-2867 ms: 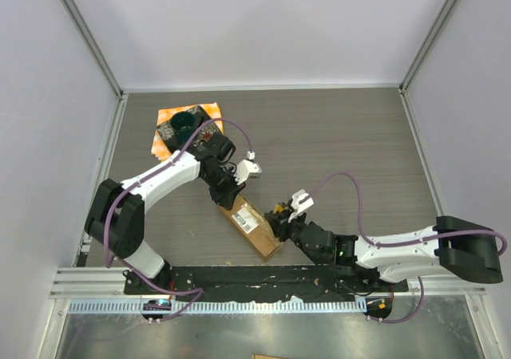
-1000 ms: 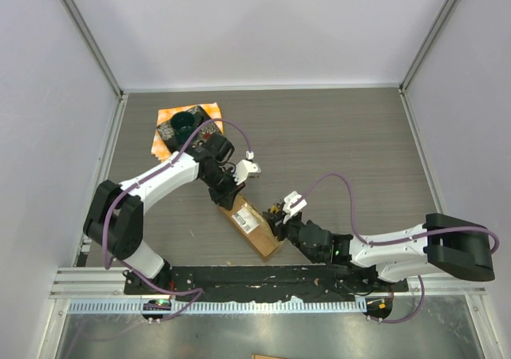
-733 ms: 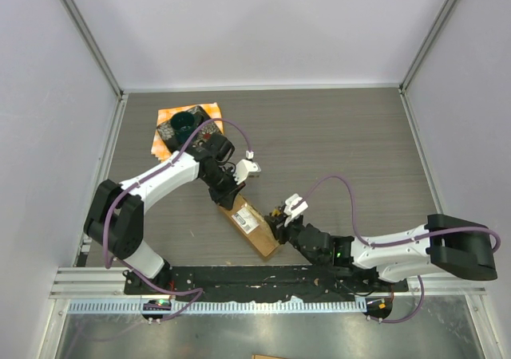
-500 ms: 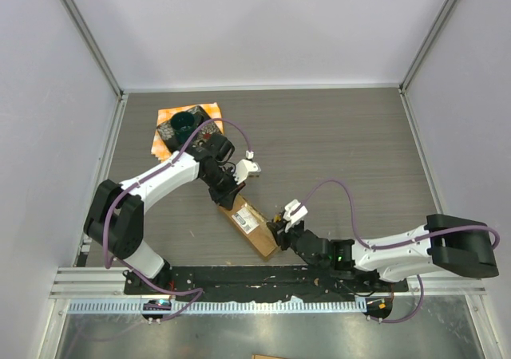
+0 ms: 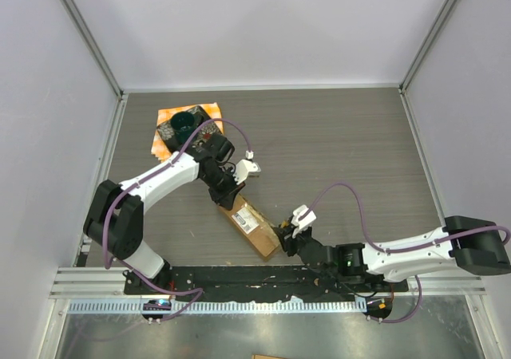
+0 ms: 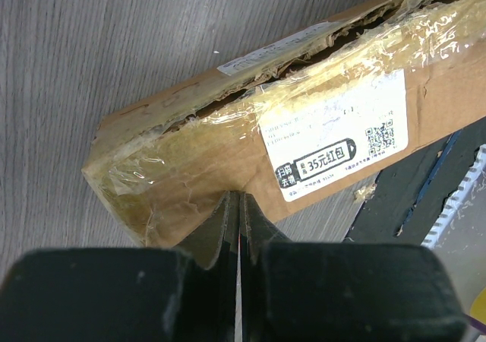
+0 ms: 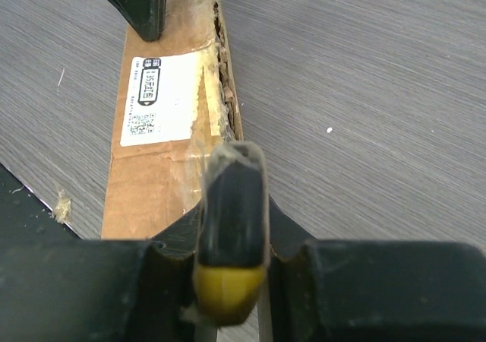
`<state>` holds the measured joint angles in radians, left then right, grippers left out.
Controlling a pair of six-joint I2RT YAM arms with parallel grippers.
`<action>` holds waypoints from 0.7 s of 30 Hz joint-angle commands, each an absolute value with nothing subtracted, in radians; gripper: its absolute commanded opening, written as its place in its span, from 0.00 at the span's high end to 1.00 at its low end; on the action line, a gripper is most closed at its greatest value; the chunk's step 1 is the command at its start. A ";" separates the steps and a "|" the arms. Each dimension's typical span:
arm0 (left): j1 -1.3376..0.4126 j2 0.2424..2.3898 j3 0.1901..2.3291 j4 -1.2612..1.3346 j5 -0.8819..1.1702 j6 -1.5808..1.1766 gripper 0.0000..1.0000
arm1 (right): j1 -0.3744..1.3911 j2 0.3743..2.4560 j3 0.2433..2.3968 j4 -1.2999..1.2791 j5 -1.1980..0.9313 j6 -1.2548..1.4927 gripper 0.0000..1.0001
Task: Unpack the express box
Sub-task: Cut the express box at the center of the board.
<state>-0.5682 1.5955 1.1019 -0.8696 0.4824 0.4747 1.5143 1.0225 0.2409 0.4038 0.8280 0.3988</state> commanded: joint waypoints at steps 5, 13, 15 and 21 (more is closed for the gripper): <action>-0.572 1.709 1.002 -0.864 0.282 0.515 0.98 | 1.623 0.982 0.284 0.216 0.939 0.544 0.99; -0.566 1.726 1.005 -0.861 0.268 0.523 0.98 | 1.706 0.957 0.327 0.049 0.997 0.646 0.99; -0.566 1.730 1.009 -0.859 0.264 0.522 0.98 | 1.709 0.965 0.327 0.049 0.991 0.653 0.99; -0.565 1.735 1.060 -0.879 0.259 0.511 0.84 | 1.709 1.012 0.327 0.143 0.982 0.597 0.99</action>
<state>-0.5724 1.6241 1.1118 -0.8722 0.5091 0.4690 1.6878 0.9848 0.3050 0.1364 0.9691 0.6106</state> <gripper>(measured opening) 0.126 0.236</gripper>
